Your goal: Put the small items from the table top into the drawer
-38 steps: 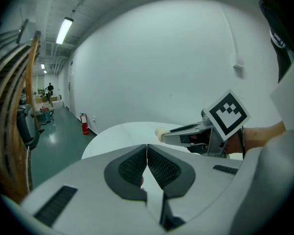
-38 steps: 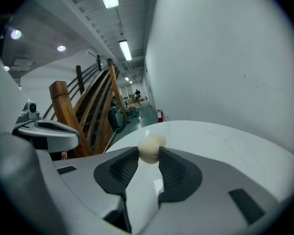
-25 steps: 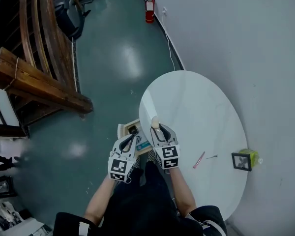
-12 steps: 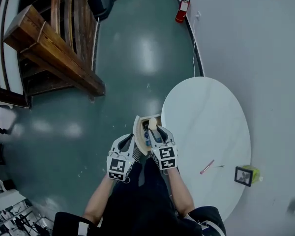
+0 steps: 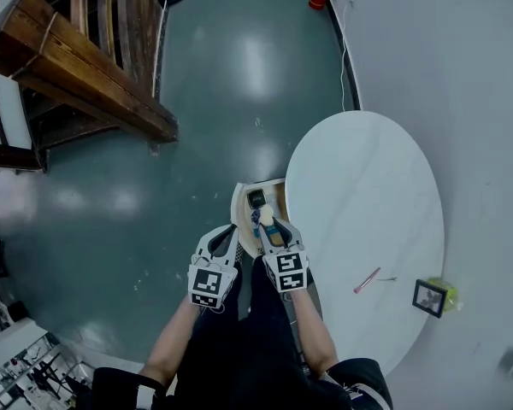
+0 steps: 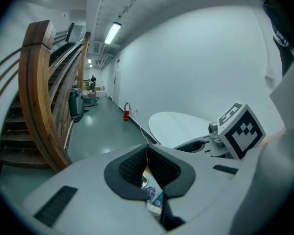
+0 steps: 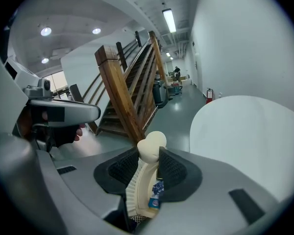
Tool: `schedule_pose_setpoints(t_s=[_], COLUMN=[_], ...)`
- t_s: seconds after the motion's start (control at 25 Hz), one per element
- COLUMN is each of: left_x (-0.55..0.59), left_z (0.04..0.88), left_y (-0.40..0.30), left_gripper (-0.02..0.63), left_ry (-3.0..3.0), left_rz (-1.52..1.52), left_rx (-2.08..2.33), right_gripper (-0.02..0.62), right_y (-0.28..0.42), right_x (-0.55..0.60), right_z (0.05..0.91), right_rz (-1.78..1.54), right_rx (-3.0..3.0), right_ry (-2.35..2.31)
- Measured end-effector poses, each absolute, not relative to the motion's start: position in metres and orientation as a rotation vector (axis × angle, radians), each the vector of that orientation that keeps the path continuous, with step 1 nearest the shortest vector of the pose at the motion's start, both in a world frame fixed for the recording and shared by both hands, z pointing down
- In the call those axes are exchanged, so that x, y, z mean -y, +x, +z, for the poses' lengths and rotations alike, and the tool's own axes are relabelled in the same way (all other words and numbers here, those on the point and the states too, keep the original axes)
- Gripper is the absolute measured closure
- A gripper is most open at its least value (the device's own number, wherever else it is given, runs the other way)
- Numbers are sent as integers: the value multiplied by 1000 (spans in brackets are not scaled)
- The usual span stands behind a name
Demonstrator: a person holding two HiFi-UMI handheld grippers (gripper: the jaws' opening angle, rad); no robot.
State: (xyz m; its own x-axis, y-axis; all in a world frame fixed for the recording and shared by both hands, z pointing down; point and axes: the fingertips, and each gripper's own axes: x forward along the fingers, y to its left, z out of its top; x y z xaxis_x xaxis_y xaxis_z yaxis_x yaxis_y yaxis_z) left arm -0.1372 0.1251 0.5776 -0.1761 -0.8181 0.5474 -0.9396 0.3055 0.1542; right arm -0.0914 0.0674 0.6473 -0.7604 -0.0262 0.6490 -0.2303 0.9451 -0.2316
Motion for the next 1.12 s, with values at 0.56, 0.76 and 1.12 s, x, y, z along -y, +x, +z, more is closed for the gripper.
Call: schedule_pose_setpoints(t_s=[0.56, 0.76, 1.12], left_x=[-129, -135, -140], left_z=[667, 693, 715], left_y=[-119, -112, -110], left_gripper=[586, 586, 586], left_ry=[1542, 1524, 1508], left_rz=[337, 342, 342], left_rx=[1878, 1833, 1803], right_gripper=[446, 446, 446], right_y=[-60, -51, -39], right_x=[-95, -102, -108], right_z=[744, 776, 808], right_rz=[501, 537, 551], right_rx=[2257, 2207, 2156], right_ry=[171, 177, 184])
